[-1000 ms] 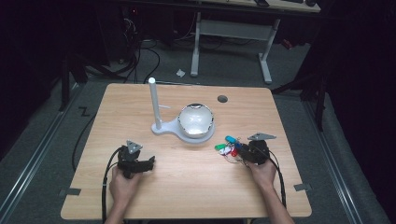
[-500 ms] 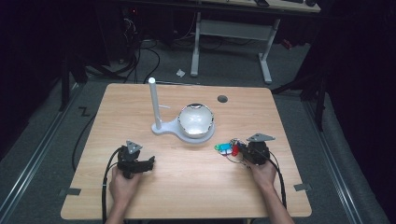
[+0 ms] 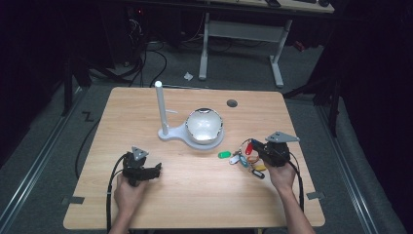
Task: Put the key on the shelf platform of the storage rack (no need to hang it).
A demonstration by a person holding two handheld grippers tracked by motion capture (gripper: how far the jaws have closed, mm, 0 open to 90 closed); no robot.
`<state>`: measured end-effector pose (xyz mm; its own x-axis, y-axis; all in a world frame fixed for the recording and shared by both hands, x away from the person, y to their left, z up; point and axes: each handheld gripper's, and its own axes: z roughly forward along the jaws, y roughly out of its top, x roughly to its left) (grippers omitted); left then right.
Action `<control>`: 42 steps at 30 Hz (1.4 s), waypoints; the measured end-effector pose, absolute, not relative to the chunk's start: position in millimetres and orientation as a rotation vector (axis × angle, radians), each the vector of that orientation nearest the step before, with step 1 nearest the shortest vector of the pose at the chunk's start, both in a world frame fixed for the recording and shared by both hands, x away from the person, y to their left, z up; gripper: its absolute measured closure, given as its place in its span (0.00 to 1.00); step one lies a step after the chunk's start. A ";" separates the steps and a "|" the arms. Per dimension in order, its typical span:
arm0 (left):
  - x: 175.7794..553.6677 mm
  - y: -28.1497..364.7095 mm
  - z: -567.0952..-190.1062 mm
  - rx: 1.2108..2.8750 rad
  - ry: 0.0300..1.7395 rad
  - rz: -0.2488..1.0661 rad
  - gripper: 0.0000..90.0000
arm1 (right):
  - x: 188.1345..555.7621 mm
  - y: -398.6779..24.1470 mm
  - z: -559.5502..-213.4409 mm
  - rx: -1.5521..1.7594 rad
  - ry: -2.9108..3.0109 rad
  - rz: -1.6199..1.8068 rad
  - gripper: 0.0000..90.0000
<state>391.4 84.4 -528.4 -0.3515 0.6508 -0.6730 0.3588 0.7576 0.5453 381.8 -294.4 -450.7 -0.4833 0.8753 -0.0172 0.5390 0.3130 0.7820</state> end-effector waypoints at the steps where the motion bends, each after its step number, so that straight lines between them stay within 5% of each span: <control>1: 391.9 84.7 -528.9 0.776 1.964 0.381 0.17 | 382.4 -294.2 -446.3 1.247 2.144 1.033 0.92; 42: 390.9 84.4 -528.4 0.771 1.970 0.373 0.17 | 381.9 -286.3 -338.5 1.047 2.126 1.222 0.92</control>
